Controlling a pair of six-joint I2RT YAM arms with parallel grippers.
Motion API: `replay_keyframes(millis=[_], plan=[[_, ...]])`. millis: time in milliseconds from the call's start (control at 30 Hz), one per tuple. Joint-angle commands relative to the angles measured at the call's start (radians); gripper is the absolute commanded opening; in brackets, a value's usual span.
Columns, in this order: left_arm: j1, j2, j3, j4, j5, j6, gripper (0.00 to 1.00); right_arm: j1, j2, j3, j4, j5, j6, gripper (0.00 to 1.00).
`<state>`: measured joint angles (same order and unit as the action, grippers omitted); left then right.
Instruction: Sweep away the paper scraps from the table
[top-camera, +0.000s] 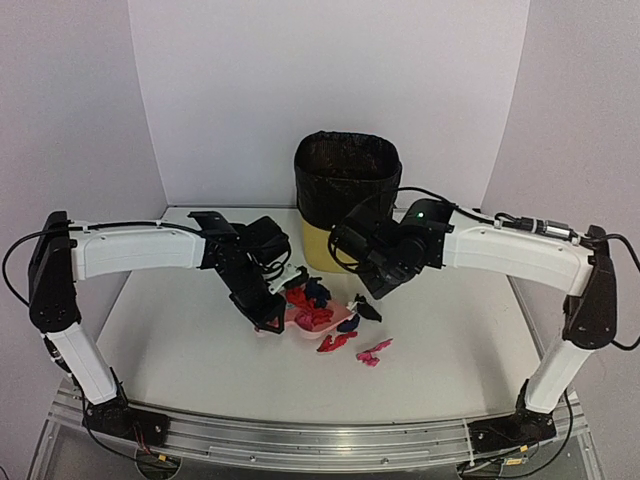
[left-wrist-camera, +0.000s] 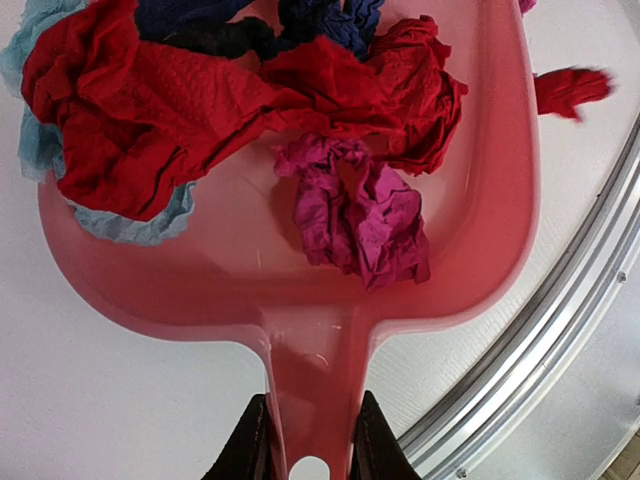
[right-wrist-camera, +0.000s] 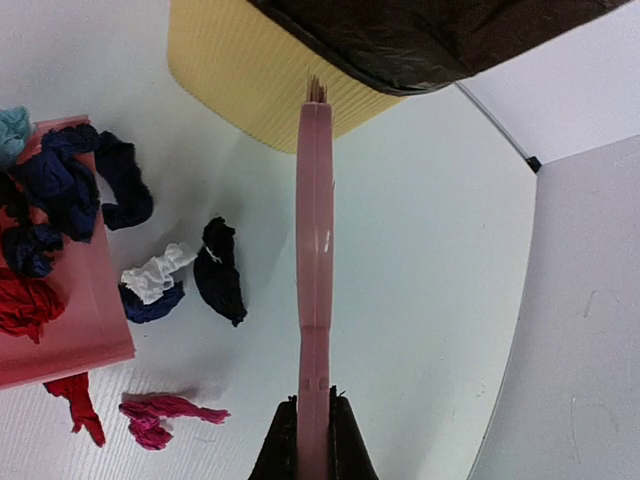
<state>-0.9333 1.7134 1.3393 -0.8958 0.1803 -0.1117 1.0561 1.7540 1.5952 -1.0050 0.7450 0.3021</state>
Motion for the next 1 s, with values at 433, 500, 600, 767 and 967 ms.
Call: replay_keyframes(millis=[433, 500, 600, 767, 967], plan=[[-0.004, -0.011, 0.354, -0.200, 0.063, -0.013, 0.00, -0.182, -0.387, -0.386, -0.024, 0.157, 0.178, 0.00], [-0.005, 0.009, 0.411, -0.238, 0.034, -0.014, 0.00, -0.205, -0.407, -0.420, -0.027, 0.146, 0.192, 0.00], [-0.006, 0.018, 0.472, -0.261, 0.026, -0.004, 0.00, -0.224, -0.423, -0.462, -0.030, 0.138, 0.215, 0.00], [-0.012, 0.035, 0.573, -0.307, 0.007, 0.008, 0.00, -0.239, -0.429, -0.495, -0.035, 0.130, 0.239, 0.00], [-0.021, 0.063, 0.692, -0.367, -0.005, 0.026, 0.00, -0.247, -0.417, -0.500, -0.037, 0.123, 0.243, 0.00]])
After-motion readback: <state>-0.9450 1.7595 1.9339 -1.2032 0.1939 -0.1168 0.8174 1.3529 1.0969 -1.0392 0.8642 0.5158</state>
